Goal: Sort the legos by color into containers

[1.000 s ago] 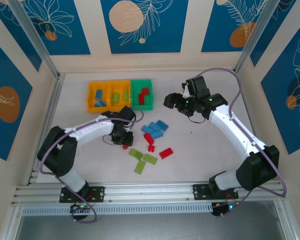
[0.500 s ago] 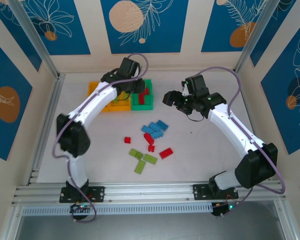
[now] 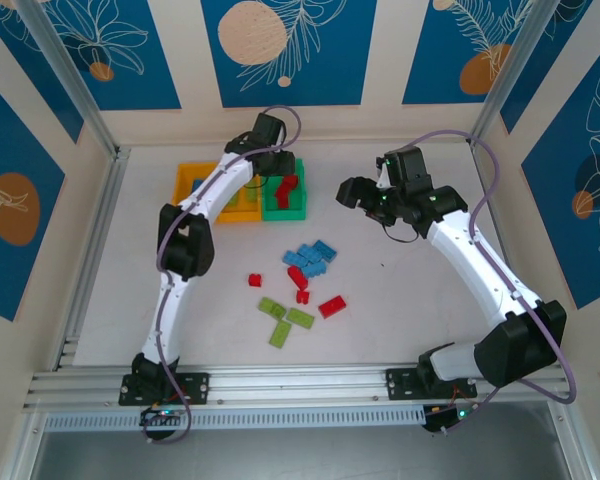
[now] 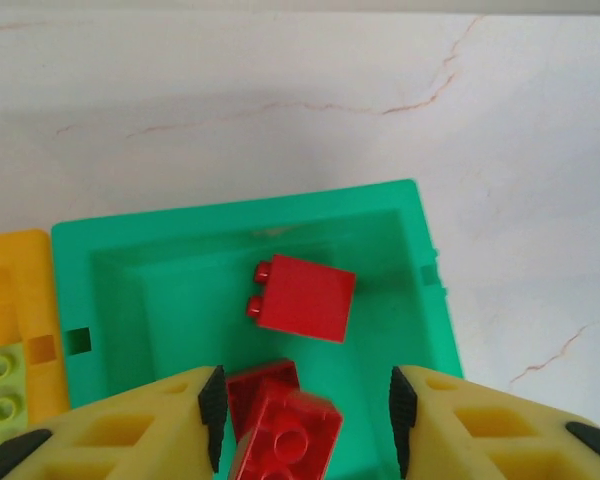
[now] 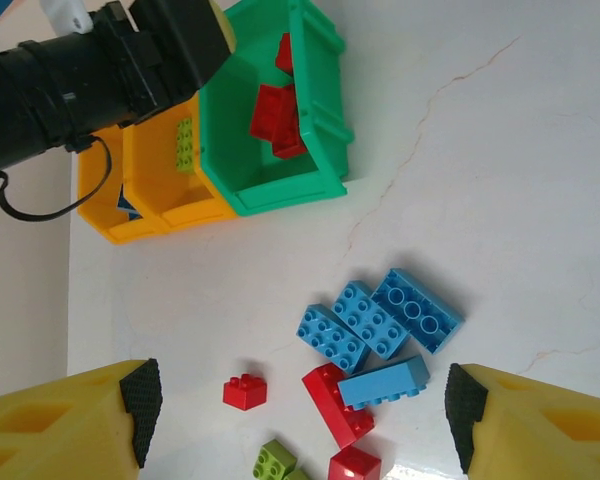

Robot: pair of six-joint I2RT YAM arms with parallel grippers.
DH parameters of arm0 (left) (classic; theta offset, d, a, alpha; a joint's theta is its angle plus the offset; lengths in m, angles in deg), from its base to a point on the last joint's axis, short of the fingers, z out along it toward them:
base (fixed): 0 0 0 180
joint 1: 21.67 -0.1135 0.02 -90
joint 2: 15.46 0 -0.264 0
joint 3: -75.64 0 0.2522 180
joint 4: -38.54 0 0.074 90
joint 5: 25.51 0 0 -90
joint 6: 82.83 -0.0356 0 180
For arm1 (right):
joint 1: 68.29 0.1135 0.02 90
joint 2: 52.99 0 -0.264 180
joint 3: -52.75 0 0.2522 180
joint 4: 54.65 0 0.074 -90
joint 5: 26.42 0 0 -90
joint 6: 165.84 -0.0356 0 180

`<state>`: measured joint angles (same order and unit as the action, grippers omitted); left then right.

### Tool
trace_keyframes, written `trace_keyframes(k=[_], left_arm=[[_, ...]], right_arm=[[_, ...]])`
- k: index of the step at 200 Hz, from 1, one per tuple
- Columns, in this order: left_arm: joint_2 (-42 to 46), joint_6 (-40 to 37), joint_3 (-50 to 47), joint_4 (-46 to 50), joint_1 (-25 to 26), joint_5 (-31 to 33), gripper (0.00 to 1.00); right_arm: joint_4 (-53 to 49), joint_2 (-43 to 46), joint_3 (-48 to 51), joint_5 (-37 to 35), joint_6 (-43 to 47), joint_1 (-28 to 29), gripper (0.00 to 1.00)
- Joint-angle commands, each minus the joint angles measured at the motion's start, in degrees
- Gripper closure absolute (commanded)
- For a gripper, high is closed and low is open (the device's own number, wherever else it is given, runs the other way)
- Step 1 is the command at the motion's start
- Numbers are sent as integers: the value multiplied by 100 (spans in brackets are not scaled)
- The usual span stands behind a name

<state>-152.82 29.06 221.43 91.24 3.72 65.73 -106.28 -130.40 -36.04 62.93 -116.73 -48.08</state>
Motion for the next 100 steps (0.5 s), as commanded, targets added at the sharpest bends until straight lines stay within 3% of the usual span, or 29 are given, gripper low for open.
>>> trace_keyframes(k=[1, 37, 71, 100], left_arm=[[800, -68, -172, 94, -8, -213, 55], [2666, 12, -2219, -103, 70, -254, 55], [4419, 140, -4276, 552, 275, -270, 56], [5366, 296, -5801, 1005, 499, -1035, 49]], right_arm=[[-30, 66, -104, 134, 80, -39, 23], [-17, -52, -114, 243, 94, -74, 23], [50, -134, -23, 393, 54, -96, 23], [48, -252, -16, 517, 71, -89, 23]])
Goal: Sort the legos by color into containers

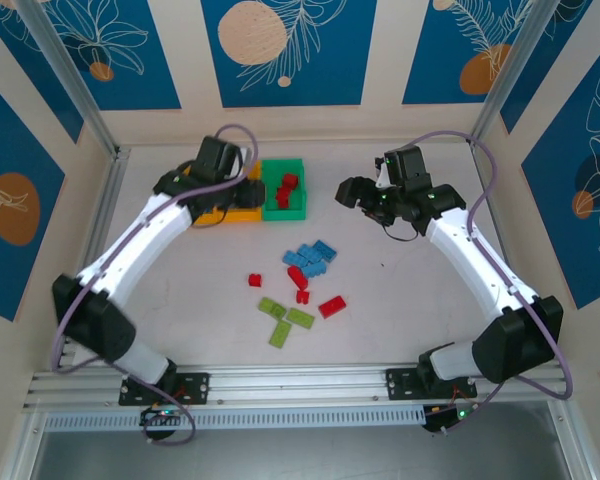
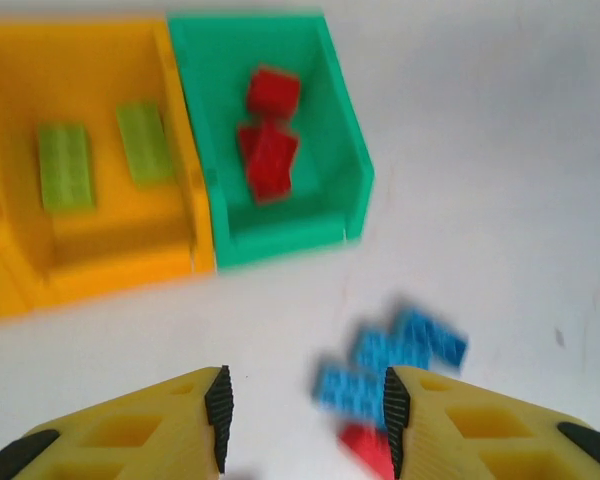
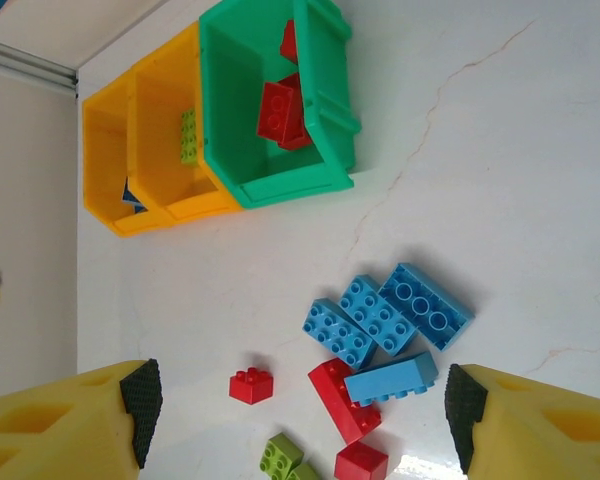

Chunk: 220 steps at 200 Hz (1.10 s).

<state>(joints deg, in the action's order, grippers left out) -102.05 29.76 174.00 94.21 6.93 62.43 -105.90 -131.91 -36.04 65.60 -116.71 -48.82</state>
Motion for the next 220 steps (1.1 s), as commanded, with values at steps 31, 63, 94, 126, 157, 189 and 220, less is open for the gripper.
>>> trace_keyframes(k=[31, 63, 94, 126, 157, 189, 220], left_arm=[[377, 414, -2151, 400, 408, -1111, 33], [-419, 246, -1980, 383, 748, -801, 4], [-1242, 295, -1573, 614, 825, -243, 2], [-1589, 395, -1569, 496, 827, 337, 21], [-1765, 378, -1607, 402, 823, 435, 44], [-1523, 373, -1703, 279, 828, 382, 64], [-967, 264, -1437, 405, 828, 352, 67]], right_arm=[[-88, -259, -77, 298, 70, -22, 23], [-194, -262, -149, 259, 56, 5, 23], [-248, -100, -92, 98, 61, 14, 23], [-368, 6, -63, -16, 108, 14, 23], [-353, 82, 37, -61, 91, 5, 23], [-355, 52, 3, 1, 78, 7, 23], [-289, 49, -12, 39, 35, 14, 23]])
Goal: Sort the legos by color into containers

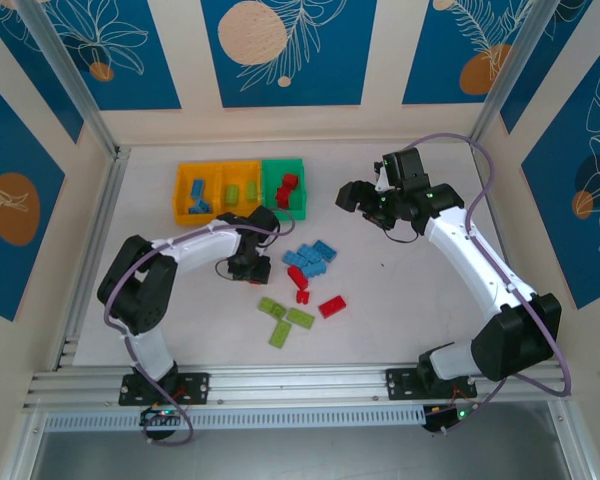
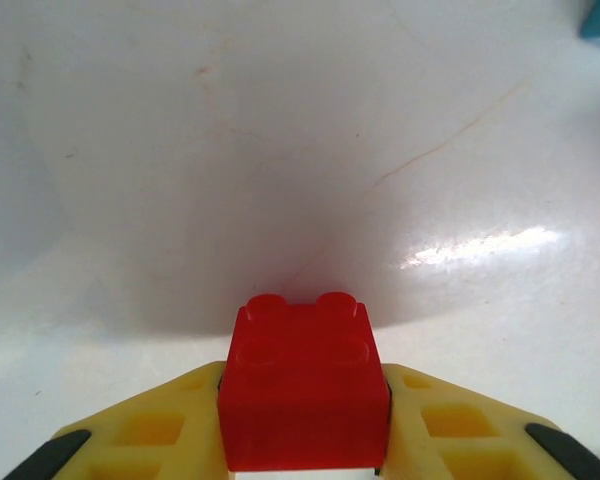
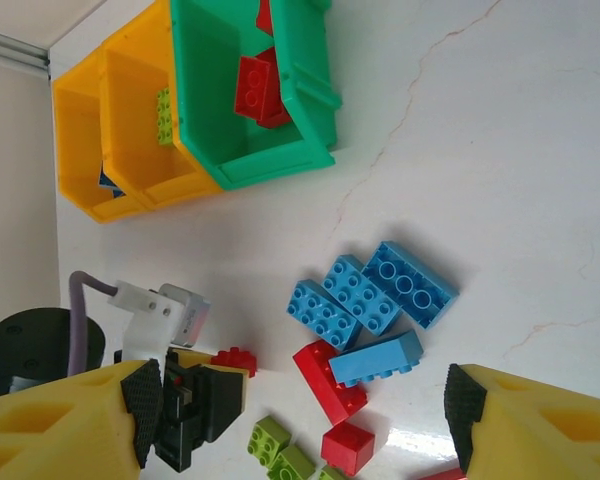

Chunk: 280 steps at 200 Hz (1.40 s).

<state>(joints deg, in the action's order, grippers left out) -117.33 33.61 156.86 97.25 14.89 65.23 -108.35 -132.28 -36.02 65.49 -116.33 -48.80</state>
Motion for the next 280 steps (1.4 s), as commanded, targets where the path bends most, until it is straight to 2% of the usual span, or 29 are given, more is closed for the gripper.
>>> trace_keyframes(k=[1, 20, 35, 71, 119, 128, 142, 150, 159, 185, 201, 217, 243, 262, 280], left_arm=[[579, -125, 298, 101, 30, 70, 67], [877, -246, 743, -216, 14, 262, 67], [715, -465, 1262, -609, -40, 573, 67], [-1017, -1061, 3469, -799, -438, 1280, 68], [-3078, -1176, 6230, -655, -927, 1197, 67], [-3271, -1243, 6548, -593, -973, 1055, 65], [-3381, -1378, 6756, -646, -1006, 892, 55], [-3378, -1438, 6758, -700, -1031, 832, 47], [-3321, -1476, 6763, -716, -1032, 799, 44], [-2957, -1452, 6684, -594, -1041, 670, 44], [-2416, -1333, 6277, -680, -1032, 441, 45], [-1534, -1184, 5438, -999, -1036, 176, 46], [302, -1178, 3554, -1900, -973, -79, 46], [1473, -1533, 2410, -2312, -892, -186, 46], [2287, -2070, 1697, -2226, -811, -395, 46]], right_arm=[[-42, 83, -19, 53, -3, 12, 23], [-31, 80, -52, 55, -12, 11, 23], [-65, 55, -101, 55, -12, 12, 23], [-169, 119, -164, -5, -47, 13, 23], [-179, 300, -77, -108, -161, 53, 23], [-197, 319, -76, -129, -161, 60, 23], [-233, 365, -66, -171, -159, 65, 23], [-229, 384, -46, -182, -161, 69, 23], [-224, 404, -19, -178, -163, 73, 23], [-205, 401, 34, -191, -152, 73, 23], [-194, 347, 52, -196, -91, 79, 23], [-234, 218, 75, -300, 37, 104, 23], [-385, -192, 72, -497, 412, 144, 23], [-523, -551, 38, -592, 645, 213, 23], [-618, -825, 35, -553, 695, 311, 24]])
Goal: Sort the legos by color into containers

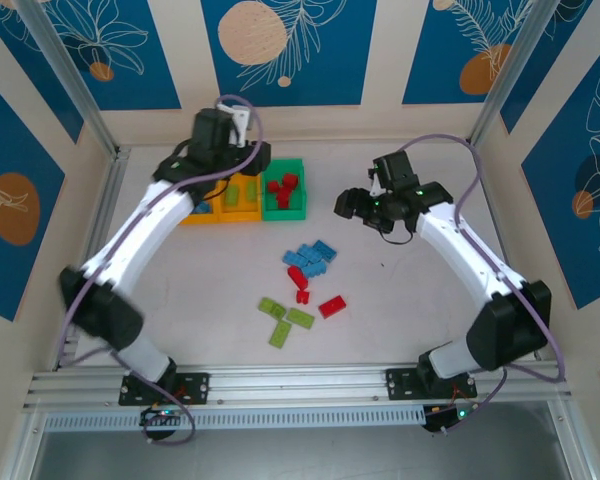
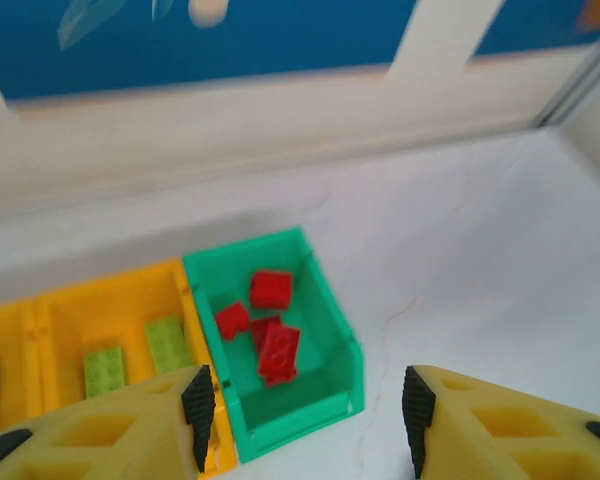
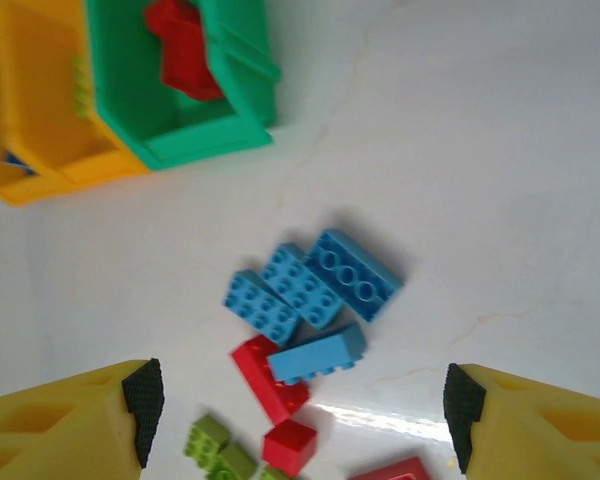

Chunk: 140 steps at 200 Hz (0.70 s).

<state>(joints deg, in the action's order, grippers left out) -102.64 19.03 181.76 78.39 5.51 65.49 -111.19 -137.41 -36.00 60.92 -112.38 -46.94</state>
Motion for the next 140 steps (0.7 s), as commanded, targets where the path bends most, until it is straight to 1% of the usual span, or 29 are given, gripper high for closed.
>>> trace_keyframes(k=[1, 16, 26, 57, 73, 85, 99, 119, 140], left_arm=[[857, -635, -822, -323, 137, -427, 46], [1313, -975, -1267, -31, 289, -625, 46], [1504, -1049, -1503, 209, 449, -670, 46], [1652, -407, -2076, 899, 969, -699, 46], [1694, -233, -2544, 891, 1337, -666, 46], [1725, -231, -2841, 881, 1556, -591, 46], [1770, -432, -3089, 904, 1709, -563, 45], [1870, -980, -3357, 918, 1725, -793, 42], [1898, -1707, -3493, 967, 1726, -1191, 34]], right_arm=[[-335, -320, 30, -87, 302, 129, 25], [-275, -376, 132, -58, 310, 261, 25], [-230, -375, 210, -45, 243, 305, 25], [-66, -186, 623, 372, -166, 400, 25], [54, -6, 965, 432, -276, 686, 25], [-16, 103, 1144, 264, -301, 959, 25], [-242, 186, 1273, -65, -393, 1232, 25], [-370, 258, 1462, -235, -457, 1582, 24], [-330, 244, 1518, -307, -372, 1847, 22]])
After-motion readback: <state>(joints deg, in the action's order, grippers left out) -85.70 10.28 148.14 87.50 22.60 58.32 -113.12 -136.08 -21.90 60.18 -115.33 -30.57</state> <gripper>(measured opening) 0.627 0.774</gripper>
